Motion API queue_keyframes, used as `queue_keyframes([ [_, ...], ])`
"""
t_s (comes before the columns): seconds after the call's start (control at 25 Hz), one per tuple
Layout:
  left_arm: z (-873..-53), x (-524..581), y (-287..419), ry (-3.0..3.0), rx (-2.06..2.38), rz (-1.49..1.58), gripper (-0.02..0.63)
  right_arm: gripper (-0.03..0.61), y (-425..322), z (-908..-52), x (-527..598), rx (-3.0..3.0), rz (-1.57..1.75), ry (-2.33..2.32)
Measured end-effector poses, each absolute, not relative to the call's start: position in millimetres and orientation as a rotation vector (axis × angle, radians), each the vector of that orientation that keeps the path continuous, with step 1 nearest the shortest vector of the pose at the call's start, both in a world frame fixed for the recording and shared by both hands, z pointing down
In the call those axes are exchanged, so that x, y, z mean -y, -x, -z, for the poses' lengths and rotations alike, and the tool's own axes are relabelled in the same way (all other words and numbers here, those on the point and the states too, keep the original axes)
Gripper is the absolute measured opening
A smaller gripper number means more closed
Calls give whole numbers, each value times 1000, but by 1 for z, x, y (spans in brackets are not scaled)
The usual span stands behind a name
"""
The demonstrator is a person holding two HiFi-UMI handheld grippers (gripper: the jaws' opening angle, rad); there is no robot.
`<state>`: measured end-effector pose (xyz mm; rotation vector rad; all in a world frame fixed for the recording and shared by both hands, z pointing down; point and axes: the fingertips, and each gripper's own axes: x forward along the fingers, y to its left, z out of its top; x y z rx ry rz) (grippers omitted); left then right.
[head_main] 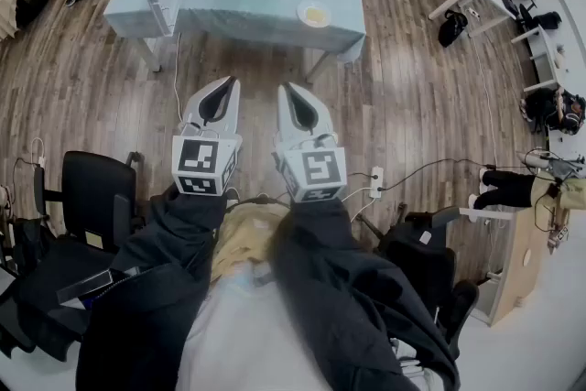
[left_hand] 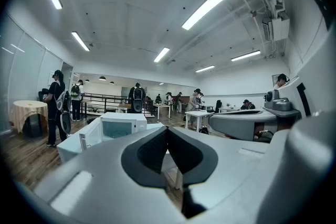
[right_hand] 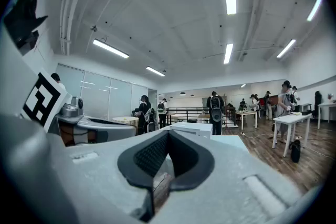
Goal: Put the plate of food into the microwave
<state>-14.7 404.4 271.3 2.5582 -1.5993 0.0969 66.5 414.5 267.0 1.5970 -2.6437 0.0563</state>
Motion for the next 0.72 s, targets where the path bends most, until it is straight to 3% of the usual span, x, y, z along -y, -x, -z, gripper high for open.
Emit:
queue_keyframes([
  [0.72, -298, -418, 57, -2524, 1546, -134, -3, 0, -27, -293, -425, 2612, -149, -1579],
])
